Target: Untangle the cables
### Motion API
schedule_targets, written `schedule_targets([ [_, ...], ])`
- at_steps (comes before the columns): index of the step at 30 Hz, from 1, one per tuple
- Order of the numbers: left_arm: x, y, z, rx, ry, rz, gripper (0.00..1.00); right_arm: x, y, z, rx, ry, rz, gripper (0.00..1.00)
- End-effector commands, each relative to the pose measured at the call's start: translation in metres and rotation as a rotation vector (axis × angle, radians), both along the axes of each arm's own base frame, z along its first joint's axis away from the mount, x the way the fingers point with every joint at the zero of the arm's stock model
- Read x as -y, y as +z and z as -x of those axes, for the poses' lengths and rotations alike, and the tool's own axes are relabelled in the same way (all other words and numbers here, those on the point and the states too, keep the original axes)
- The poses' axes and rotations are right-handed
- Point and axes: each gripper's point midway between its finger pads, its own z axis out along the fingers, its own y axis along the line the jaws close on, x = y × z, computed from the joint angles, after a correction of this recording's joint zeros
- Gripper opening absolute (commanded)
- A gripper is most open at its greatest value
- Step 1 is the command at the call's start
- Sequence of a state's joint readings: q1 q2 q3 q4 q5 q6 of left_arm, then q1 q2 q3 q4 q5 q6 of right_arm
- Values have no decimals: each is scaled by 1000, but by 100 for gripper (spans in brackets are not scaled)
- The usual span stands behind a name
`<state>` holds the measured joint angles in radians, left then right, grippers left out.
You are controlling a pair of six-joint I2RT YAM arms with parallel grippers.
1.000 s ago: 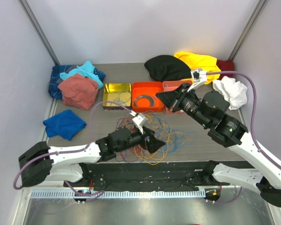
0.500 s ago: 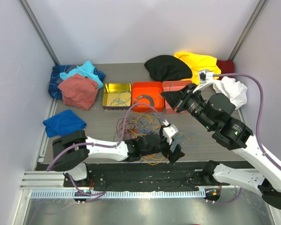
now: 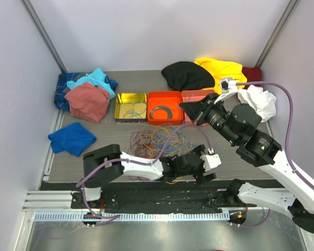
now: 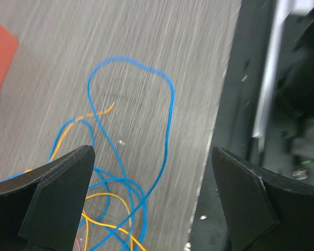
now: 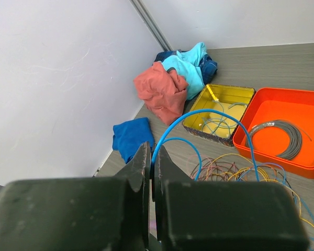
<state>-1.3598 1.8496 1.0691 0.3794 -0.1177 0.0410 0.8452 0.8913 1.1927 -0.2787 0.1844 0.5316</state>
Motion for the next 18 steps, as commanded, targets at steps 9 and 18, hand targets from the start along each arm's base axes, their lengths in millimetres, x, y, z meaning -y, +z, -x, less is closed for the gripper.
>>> schedule_targets([
  [9,6,-2,-28,83,63,-20,42,-1,6,2,16,8,-12,1],
  [18,-57,111,-19,59,177,188,0,8,6,2,28,-22,-5,1],
])
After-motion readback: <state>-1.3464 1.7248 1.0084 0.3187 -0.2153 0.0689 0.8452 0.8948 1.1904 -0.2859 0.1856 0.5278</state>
